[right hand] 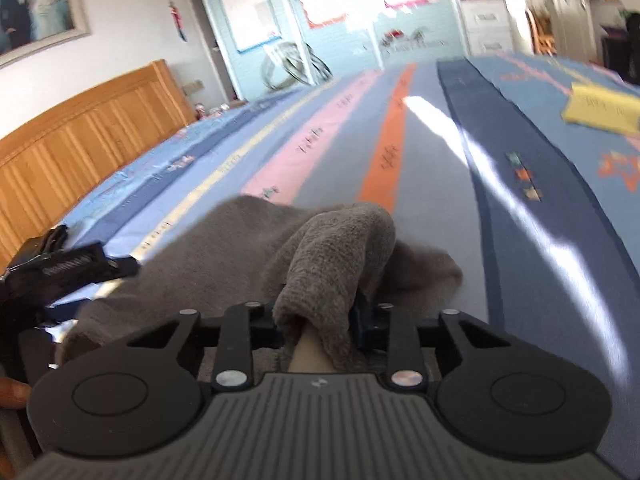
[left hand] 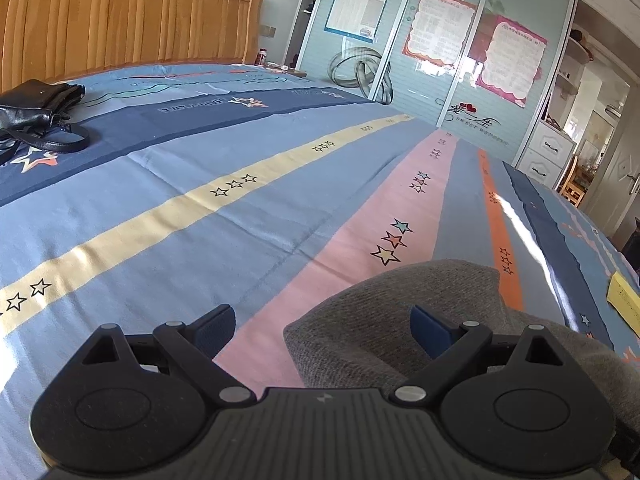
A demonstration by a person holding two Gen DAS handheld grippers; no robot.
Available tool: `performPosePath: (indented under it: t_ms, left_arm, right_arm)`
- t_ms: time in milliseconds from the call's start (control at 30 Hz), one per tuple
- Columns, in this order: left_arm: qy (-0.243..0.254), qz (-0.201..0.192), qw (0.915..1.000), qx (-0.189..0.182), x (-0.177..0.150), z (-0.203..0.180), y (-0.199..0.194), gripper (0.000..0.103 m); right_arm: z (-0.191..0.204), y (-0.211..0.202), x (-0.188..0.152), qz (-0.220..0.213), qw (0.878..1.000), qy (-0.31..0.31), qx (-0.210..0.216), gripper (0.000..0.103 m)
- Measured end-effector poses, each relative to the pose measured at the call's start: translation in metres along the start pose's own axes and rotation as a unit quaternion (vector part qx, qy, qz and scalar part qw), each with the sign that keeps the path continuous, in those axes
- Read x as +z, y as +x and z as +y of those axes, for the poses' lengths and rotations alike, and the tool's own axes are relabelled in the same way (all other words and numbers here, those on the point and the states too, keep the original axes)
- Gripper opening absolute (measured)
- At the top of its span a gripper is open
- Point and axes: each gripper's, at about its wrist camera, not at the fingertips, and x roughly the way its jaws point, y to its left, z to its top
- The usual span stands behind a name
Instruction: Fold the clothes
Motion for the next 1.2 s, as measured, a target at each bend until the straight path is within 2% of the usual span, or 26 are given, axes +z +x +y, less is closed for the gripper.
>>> performPosePath:
  t_ms: [67, 167, 267, 400, 567, 700, 767, 833, 900, 967, 1000, 1033, 1100, 1133, 1200]
  left_arm:
    - [-0.001, 0.0, 1.0, 0.001, 0.0, 0.0, 0.001, 0.095]
    - [-0.001, -0.001, 1.0, 0.0, 0.0, 0.0, 0.001, 0.095]
    - [-0.002, -0.001, 1.0, -0.001, 0.0, 0.001, 0.002, 0.095]
    - [0.0, 0.0, 1.0, -0.002, 0.0, 0.0, 0.003, 0.095]
    - [0.003, 0.002, 0.9999, -0.013, -0.001, -0.005, 0.002, 0.095]
    - [0.009, 0.007, 0.9998, -0.017, -0.003, -0.009, 0.003, 0.095]
    - [0.011, 0.008, 0.9998, -0.017, -0.004, -0.01, 0.003, 0.095]
    - [0.013, 0.006, 0.9998, -0.016, -0.005, -0.011, 0.003, 0.095]
    - [0.013, 0.007, 0.9998, -0.016, -0.005, -0.012, 0.003, 0.095]
    - [0.014, 0.008, 0.9998, -0.015, -0.005, -0.013, 0.005, 0.095]
    - [0.016, 0.009, 0.9997, -0.015, -0.005, -0.013, 0.005, 0.095]
    - [0.017, 0.01, 0.9997, -0.015, -0.005, -0.014, 0.006, 0.095]
    - [0.019, 0.011, 0.9997, -0.015, -0.006, -0.015, 0.007, 0.095]
    - [0.019, 0.01, 0.9997, -0.014, -0.005, -0.015, 0.007, 0.095]
    - [0.018, 0.009, 0.9997, -0.013, -0.005, -0.015, 0.007, 0.095]
  right_arm:
    - [0.006, -0.004, 0.008, -0.015, 1.0, 0.012, 0.023, 0.028]
    - [-0.004, -0.001, 0.027, -0.024, 0.992, 0.094, 0.081, 0.027]
    - [-0.021, -0.001, 0.048, -0.043, 0.975, 0.181, 0.12, 0.025]
    - [-0.039, -0.017, 0.081, -0.096, 0.952, 0.245, 0.154, 0.022]
    - [-0.052, -0.061, 0.12, -0.177, 0.945, 0.233, 0.147, 0.019]
    - [-0.056, -0.098, 0.139, -0.238, 0.936, 0.217, 0.145, 0.019]
    - [-0.055, -0.108, 0.146, -0.266, 0.93, 0.208, 0.146, 0.019]
    - [-0.05, -0.11, 0.153, -0.283, 0.931, 0.183, 0.142, 0.019]
    - [-0.037, -0.099, 0.154, -0.272, 0.94, 0.151, 0.136, 0.02]
    - [-0.023, -0.08, 0.153, -0.248, 0.953, 0.12, 0.131, 0.027]
    - [-0.016, -0.062, 0.152, -0.215, 0.962, 0.105, 0.135, 0.035]
    - [-0.009, -0.038, 0.149, -0.165, 0.971, 0.09, 0.144, 0.051]
    - [-0.001, 0.004, 0.138, -0.071, 0.984, 0.084, 0.143, 0.059]
    - [-0.001, 0.02, 0.129, -0.036, 0.985, 0.098, 0.139, 0.059]
    - [-0.009, 0.034, 0.116, -0.007, 0.977, 0.135, 0.165, 0.059]
